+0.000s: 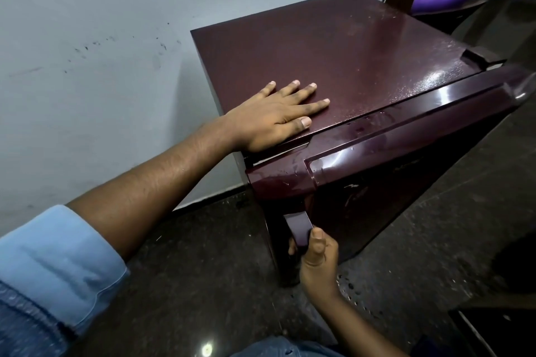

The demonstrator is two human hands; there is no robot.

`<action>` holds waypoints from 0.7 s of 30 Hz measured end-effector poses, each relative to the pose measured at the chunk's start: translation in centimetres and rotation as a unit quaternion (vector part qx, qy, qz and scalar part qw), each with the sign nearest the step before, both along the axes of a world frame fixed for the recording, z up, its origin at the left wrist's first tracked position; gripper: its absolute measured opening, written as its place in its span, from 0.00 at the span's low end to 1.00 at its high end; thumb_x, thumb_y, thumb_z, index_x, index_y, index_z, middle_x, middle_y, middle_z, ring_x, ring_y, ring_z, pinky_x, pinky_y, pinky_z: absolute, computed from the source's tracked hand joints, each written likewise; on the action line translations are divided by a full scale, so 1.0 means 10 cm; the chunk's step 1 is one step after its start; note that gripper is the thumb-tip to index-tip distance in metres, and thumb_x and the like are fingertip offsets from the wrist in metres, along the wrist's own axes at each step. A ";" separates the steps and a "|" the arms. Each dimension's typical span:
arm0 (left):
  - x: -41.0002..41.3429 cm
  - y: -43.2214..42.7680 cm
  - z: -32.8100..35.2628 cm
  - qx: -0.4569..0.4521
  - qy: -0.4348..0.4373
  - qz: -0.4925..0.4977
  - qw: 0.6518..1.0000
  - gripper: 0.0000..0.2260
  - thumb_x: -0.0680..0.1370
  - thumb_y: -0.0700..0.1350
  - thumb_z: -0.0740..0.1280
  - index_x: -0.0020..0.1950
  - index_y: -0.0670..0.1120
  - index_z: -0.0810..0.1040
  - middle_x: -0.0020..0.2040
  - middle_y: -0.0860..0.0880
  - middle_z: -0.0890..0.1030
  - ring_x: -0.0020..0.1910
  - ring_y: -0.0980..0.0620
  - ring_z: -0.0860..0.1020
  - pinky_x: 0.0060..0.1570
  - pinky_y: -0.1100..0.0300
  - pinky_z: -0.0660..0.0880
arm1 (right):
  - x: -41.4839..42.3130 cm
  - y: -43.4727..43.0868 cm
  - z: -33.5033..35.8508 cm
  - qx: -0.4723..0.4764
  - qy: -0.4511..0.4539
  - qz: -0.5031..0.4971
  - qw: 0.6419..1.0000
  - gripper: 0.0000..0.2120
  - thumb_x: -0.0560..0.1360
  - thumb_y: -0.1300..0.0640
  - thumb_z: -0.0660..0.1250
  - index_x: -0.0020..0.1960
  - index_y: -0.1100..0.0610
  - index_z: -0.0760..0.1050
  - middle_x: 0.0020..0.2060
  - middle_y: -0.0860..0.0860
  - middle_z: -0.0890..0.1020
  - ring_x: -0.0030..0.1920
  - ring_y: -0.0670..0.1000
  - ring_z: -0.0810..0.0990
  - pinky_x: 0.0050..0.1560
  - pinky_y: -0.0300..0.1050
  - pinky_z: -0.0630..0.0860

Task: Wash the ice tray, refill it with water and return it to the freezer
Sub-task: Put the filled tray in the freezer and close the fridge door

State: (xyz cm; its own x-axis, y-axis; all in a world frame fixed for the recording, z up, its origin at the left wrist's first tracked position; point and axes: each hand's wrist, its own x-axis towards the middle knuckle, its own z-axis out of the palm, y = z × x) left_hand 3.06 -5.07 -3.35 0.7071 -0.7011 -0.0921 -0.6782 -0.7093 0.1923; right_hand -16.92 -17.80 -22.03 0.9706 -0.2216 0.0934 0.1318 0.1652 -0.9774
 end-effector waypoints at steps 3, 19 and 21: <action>0.00 0.00 -0.01 -0.002 -0.006 0.001 1.000 0.23 0.89 0.59 0.46 0.86 0.65 0.50 0.88 0.55 0.45 0.86 0.51 0.41 0.84 0.43 0.37 | 0.01 0.03 -0.03 -0.001 0.001 -0.014 1.000 0.45 0.77 0.24 0.57 0.33 0.68 0.70 0.27 0.61 0.73 0.30 0.54 0.72 0.32 0.52 0.66; -0.02 -0.01 0.02 0.000 -0.012 0.016 1.000 0.24 0.89 0.61 0.48 0.85 0.65 0.52 0.88 0.55 0.47 0.87 0.50 0.44 0.84 0.43 0.39 | 0.49 -0.47 1.02 -0.472 -0.404 -0.164 0.766 0.10 0.80 0.55 0.68 0.57 0.59 0.84 0.60 0.56 0.81 0.63 0.59 0.79 0.69 0.60 0.71; -0.03 -0.01 0.01 0.000 -0.014 0.019 1.000 0.24 0.88 0.61 0.47 0.85 0.64 0.51 0.88 0.55 0.47 0.87 0.50 0.43 0.84 0.44 0.39 | 0.68 -0.48 1.13 -0.487 -0.412 -0.183 0.748 0.12 0.81 0.57 0.67 0.55 0.63 0.86 0.59 0.60 0.84 0.63 0.61 0.80 0.72 0.62 0.70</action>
State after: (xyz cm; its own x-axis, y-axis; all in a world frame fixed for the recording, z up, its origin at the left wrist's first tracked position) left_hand 2.75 -5.16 -3.22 0.7355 -0.6737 -0.0720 -0.6557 -0.7346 0.1746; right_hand -10.08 -22.59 -10.71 0.3851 0.1040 0.9170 0.6182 -0.7668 -0.1727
